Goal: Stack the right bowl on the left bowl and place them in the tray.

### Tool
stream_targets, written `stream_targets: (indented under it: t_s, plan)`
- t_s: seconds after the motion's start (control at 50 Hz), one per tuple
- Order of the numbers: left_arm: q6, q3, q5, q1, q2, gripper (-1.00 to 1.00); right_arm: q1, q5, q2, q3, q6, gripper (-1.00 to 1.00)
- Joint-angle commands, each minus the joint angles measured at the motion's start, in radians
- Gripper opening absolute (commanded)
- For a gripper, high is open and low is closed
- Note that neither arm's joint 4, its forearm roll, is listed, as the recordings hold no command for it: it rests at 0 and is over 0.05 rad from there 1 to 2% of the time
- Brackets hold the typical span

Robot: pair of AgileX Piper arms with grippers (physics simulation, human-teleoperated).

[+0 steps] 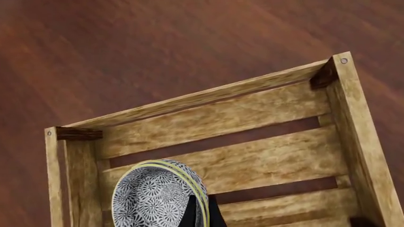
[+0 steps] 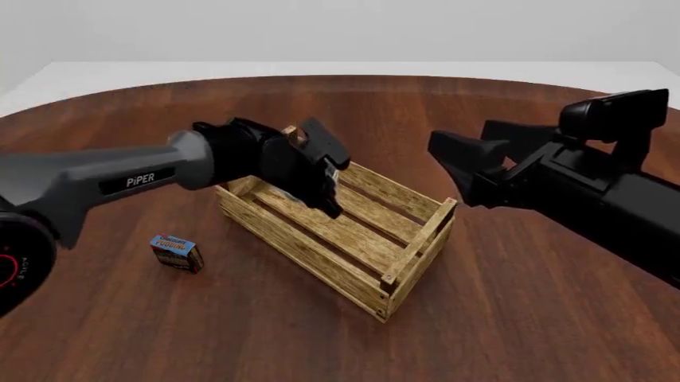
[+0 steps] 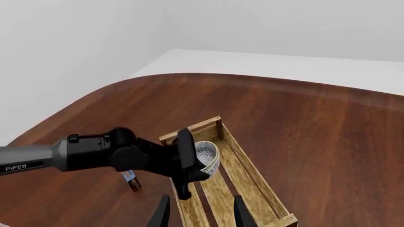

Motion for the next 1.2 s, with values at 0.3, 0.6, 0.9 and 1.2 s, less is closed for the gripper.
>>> stream_targets:
  t_s: [0.3, 0.6, 0.9, 1.2]
  plan:
    - [-0.006, -0.055, -0.013, -0.033, 0.075, -1.0, 0.0, 0.001, -0.002, 0.0, 0.003, 1.0]
    - [-0.006, -0.071, -0.018, -0.053, 0.123, -1.0, 0.0, 0.006, -0.01, -0.001, 0.004, 1.0]
    - [-0.01, -0.085, -0.027, -0.058, 0.166, -1.0, -0.002, 0.008, -0.016, 0.001, 0.005, 1.0]
    - [-0.017, -0.096, -0.029, -0.068, 0.195, -1.0, -0.003, 0.009, -0.019, 0.002, 0.006, 1.0]
